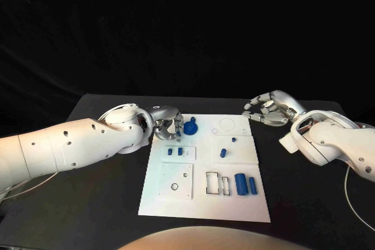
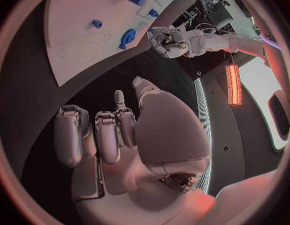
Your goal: Assemble the parts on the task board
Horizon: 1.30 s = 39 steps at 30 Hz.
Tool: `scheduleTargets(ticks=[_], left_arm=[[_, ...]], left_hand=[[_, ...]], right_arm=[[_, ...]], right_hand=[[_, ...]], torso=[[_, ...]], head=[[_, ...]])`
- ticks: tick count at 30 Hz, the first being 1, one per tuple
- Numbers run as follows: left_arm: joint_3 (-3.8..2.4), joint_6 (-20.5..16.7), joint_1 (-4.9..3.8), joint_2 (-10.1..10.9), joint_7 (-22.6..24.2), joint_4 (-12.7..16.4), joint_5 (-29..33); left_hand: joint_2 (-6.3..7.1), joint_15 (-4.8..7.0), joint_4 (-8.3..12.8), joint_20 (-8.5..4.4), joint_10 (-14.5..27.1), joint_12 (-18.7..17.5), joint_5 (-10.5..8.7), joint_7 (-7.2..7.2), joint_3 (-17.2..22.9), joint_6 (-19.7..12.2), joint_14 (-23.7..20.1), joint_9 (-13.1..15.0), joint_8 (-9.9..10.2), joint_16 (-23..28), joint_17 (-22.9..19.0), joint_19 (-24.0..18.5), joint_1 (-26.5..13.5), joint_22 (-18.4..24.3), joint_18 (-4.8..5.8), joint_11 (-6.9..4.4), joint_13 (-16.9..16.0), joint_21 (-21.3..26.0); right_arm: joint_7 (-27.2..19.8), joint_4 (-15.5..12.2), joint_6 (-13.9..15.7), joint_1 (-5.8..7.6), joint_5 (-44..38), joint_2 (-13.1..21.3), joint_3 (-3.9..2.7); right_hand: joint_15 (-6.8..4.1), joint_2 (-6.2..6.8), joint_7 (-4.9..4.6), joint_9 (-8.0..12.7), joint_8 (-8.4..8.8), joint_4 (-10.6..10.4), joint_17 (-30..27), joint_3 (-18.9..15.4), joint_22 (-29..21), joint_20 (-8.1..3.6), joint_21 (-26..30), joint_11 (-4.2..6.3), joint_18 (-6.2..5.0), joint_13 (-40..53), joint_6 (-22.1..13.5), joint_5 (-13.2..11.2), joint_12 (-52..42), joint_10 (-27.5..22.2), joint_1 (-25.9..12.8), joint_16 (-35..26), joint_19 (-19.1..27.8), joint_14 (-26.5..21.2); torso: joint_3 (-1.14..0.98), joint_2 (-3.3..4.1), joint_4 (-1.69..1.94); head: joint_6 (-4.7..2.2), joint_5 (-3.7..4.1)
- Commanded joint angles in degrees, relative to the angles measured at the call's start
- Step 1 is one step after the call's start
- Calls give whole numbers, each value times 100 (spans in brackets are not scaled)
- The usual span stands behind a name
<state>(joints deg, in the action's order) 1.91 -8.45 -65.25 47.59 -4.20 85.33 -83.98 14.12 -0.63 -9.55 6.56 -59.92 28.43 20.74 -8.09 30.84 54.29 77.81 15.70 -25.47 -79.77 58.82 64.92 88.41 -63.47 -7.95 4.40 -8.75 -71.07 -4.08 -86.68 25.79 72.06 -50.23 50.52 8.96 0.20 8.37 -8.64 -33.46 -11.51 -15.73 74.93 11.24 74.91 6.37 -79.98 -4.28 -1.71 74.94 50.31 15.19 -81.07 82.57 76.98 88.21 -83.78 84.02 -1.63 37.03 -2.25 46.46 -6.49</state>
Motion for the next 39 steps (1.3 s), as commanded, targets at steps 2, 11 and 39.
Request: scheduleTargets(ticks=[2,11,39], left_arm=[[5,183,2,0,-24,-30,156],[47,269,24,-78,-19,-178,200],[81,472,77,-178,-61,-301,254]], left_hand=[[-8,12,22,11,-27,-16,2,-6,-8,34,34,0,22,-24,-7,33,-52,-6,78,-2,4,-24],[0,12,19,13,-31,-37,0,-4,-13,36,30,-1,35,-21,-21,17,-69,8,74,-2,8,-12],[-2,11,19,14,-33,-60,-2,-1,-11,36,24,-2,51,-17,-38,-1,-79,22,70,-2,12,0]], right_arm=[[-45,-3,-12,-8,-60,-2,0],[-43,-2,-12,-14,-62,-1,0],[-41,-8,-13,-16,-66,2,0]], right_hand=[[-30,-41,-11,-5,-20,-34,830,-11,846,-40,31,30,-91,582,-27,-8,23,-22,-19,-19,-8,447],[-30,-41,-11,-5,-20,-34,830,-11,846,-40,31,30,-91,582,-27,-8,23,-22,-19,-19,-8,447],[-30,-41,-11,-5,-20,-34,830,-11,846,-40,31,30,-91,582,-27,-8,23,-22,-19,-19,-8,447]], torso=[[4,4,-2],[0,12,-13],[-3,7,-15]], head=[[7,-20],[18,-37],[48,-36]])
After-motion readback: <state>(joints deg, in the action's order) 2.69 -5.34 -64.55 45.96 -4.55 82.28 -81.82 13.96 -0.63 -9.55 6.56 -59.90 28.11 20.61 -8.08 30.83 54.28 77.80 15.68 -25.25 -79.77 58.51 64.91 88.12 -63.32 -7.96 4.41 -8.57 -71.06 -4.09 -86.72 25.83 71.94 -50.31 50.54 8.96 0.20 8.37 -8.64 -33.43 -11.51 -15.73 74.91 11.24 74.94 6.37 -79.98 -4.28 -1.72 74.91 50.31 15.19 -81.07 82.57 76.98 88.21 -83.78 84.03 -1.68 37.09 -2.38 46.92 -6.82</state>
